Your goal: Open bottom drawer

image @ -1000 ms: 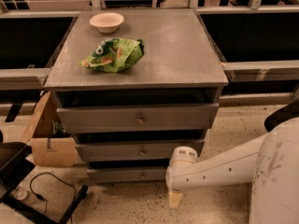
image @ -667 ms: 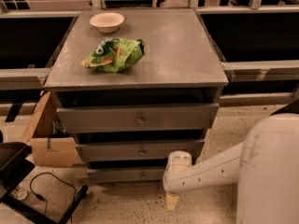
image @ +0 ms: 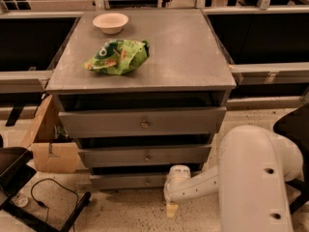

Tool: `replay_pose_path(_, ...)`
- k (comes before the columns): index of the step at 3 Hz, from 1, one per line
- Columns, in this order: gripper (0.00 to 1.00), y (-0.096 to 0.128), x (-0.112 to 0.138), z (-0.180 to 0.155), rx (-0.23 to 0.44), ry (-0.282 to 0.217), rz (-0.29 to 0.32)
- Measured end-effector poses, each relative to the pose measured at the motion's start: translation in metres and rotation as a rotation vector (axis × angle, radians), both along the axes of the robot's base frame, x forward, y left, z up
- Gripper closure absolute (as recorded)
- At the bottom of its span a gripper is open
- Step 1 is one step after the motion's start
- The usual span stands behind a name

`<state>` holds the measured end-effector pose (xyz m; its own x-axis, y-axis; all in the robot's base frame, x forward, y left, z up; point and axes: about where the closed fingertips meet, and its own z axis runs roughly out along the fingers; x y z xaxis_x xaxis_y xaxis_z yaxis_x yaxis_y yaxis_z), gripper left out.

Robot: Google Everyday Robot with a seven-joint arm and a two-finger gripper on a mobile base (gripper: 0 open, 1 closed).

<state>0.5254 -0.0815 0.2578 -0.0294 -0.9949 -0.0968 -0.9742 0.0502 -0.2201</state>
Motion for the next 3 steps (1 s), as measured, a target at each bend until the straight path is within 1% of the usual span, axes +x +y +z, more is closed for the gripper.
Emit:
replay_pose_path(1,0.0,0.005,0.029,-0.031,0.001,-0.005,0.017)
replay_pose_path(2,0.0,0.01,0.057,-0.051,-0.003,-0.004,0.029)
replay_pose_path(3,0.0,0.014,0.077,-0.068,-0.004,0.014,0.029)
